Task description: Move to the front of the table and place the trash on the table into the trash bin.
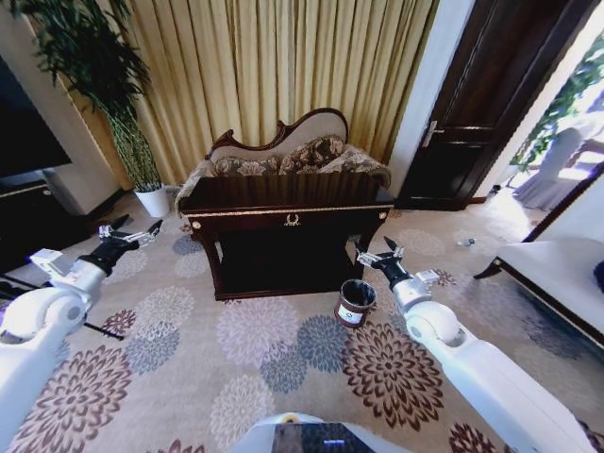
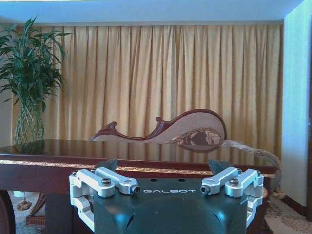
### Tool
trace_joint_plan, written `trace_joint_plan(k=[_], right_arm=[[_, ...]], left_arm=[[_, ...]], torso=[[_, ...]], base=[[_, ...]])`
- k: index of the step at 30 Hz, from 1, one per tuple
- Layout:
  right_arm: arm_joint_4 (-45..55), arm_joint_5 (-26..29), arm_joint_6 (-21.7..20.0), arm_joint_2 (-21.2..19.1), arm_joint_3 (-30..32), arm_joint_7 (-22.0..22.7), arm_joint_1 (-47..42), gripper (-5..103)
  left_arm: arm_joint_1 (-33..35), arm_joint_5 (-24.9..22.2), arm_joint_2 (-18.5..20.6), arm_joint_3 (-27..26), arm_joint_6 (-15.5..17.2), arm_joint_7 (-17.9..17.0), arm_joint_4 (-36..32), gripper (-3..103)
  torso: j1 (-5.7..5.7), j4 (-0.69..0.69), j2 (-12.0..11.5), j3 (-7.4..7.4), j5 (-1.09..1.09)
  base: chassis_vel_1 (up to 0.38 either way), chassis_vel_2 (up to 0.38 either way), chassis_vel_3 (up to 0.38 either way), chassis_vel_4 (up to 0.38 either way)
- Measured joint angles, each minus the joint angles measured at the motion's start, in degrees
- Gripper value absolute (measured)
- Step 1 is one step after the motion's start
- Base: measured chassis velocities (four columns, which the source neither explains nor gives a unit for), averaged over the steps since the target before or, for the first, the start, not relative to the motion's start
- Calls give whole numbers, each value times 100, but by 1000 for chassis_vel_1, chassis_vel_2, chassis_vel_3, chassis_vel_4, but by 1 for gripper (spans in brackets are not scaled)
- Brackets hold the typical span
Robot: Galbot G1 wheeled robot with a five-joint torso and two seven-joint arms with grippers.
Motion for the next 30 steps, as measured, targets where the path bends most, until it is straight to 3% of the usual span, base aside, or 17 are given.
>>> trace_joint_plan(k=[7,13,18,26,30], right_arm=[[7,-21,-1,17,33,33,-33,100],[29,-35,-5,32,33,51,-33,100],[34,-43,-11,61,30,59,-36,100],[33,-87,21,91,34,70,-65,100],[8,-212,113,146,28,88,-86,100]], left_arm=[[173,9,-62,-160,-6,44,-108,100],[251,13,-95,-247,-30,69,-172,100],[299,21,-112,-279,-51,72,-217,100],[294,28,-131,-270,-54,72,-281,100],[331,65,-196,-265,-54,72,-346,100]], torso=[[-2,10,1,-1,-4],[-4,0,1,-2,0],[-2,7,1,-1,-2],[-2,1,1,-1,-1],[-5,4,3,-2,-1]], base=[[187,-220,-187,227],[186,-174,-204,152],[134,-137,-115,171],[149,-170,-146,155],[130,-109,-112,130]])
